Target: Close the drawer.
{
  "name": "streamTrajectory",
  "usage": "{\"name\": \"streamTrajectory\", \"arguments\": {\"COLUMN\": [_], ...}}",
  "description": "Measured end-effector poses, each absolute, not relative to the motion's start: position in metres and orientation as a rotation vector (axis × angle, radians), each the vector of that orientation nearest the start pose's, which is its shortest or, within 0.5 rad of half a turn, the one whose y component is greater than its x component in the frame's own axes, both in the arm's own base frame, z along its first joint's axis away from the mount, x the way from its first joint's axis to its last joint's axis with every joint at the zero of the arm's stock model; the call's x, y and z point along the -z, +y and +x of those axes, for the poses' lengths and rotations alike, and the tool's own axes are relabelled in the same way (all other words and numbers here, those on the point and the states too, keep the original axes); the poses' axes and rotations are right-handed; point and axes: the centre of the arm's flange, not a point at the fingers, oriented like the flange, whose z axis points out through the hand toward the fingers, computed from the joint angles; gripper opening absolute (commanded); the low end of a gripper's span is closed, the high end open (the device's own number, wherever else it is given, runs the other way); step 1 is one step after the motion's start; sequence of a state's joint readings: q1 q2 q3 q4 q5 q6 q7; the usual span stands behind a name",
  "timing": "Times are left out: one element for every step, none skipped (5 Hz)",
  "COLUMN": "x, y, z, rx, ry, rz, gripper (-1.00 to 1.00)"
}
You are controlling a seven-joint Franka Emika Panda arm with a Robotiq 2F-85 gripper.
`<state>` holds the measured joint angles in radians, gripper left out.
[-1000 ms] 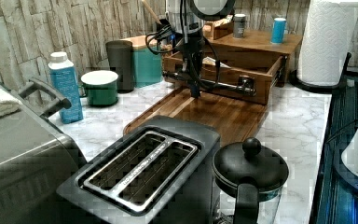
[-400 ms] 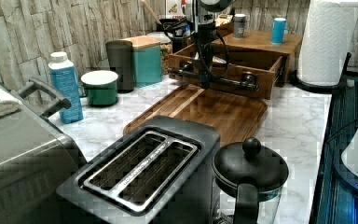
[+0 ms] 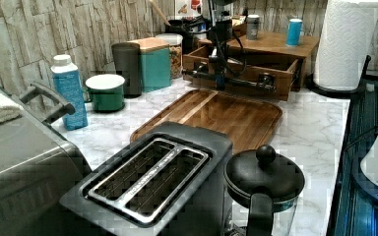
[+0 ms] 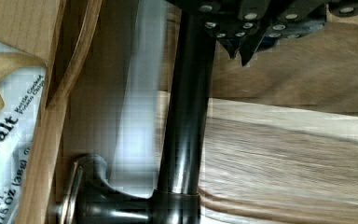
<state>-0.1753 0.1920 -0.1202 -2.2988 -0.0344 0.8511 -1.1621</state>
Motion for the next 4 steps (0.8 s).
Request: {"name": "streamTrajectory", "arguments": {"x": [-0.26,-0.26,-0.261,-0.261], "y": [-0.196,-0.24,-0.268,-0.28], "z": [0.497,0.489,0.479,0.475], "rx": [-0.11,-0.034,0.023,0.043], "ry": [-0.087,0.005,-0.153,-0.223], "rz": [-3.157,-3.187,-3.203,-3.219], "gripper": [-1.0,-1.0,-1.0,-1.0]}}
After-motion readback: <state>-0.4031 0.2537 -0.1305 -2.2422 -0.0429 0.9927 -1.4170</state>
